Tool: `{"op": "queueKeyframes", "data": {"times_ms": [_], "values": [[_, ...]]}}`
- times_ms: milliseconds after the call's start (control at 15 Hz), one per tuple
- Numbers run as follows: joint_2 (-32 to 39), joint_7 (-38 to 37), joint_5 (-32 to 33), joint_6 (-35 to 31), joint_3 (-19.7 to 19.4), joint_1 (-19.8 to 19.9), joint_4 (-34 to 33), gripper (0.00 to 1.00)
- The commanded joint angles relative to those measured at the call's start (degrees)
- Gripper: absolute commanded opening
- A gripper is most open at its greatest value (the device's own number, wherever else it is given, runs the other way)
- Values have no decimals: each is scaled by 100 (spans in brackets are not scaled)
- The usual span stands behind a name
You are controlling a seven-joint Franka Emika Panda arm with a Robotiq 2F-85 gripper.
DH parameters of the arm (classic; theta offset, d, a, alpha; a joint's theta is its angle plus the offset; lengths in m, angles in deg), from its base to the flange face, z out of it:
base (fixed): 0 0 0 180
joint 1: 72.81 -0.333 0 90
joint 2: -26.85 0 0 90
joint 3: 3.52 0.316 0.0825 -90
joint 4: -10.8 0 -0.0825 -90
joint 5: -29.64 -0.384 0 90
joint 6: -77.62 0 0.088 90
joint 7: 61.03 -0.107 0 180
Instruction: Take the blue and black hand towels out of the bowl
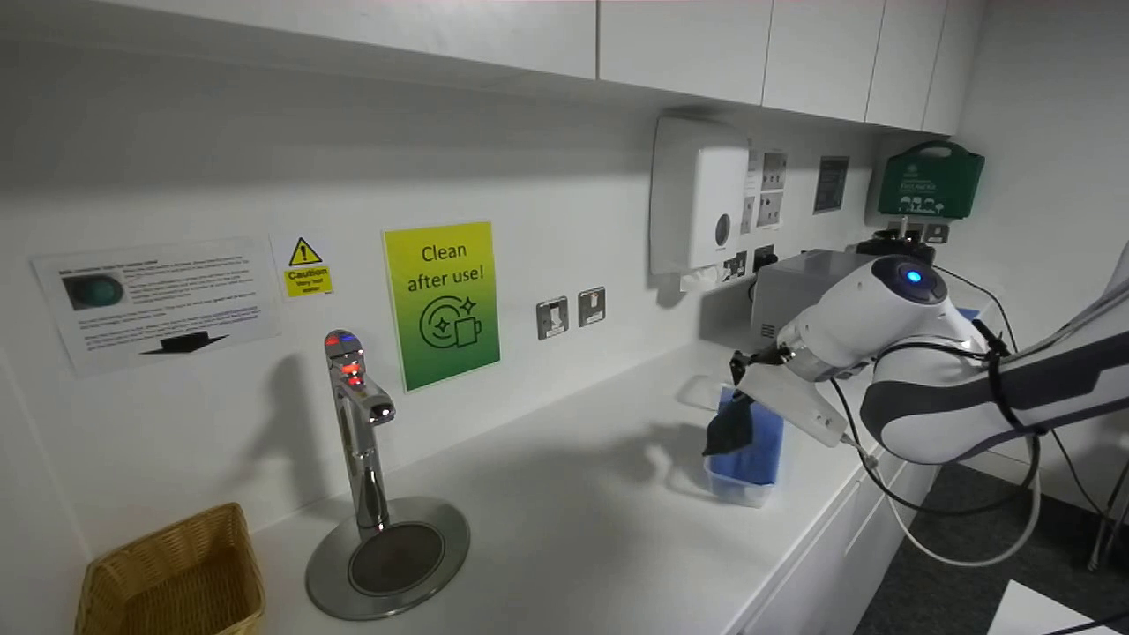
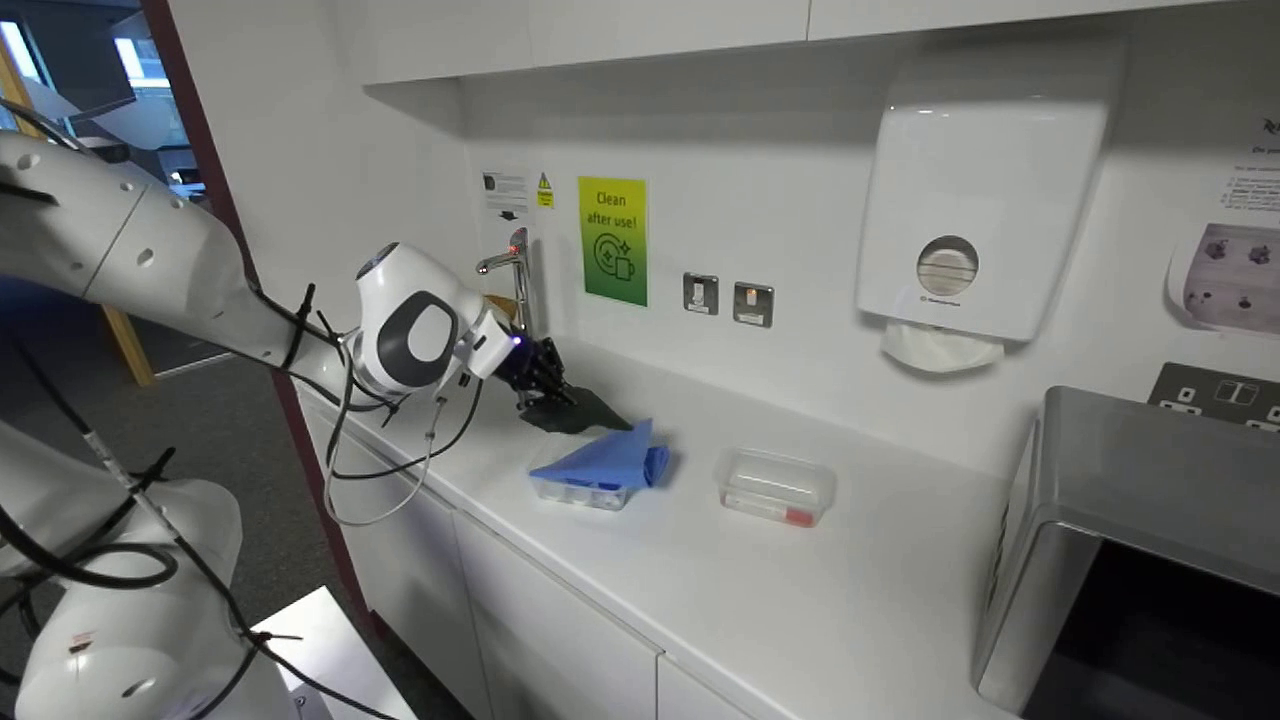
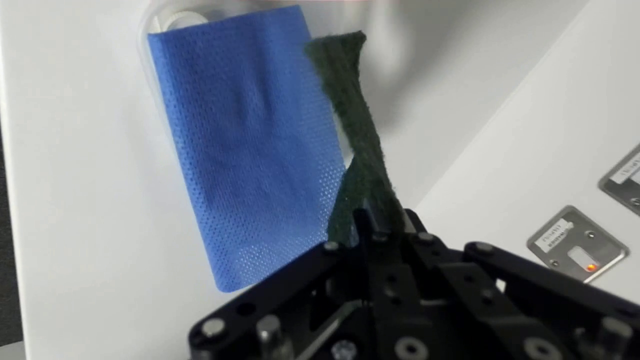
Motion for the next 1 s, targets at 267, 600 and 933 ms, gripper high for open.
{"op": "queueKeyframes", "data": {"times_ms": [267,600,933], "values": [[-233,132,-72,287,-154,-609,-394,1],[562,482,-56,79,-237,-990,-777,1],[1858,1636,-201,-727,-739,-1898,-1197,1]]}}
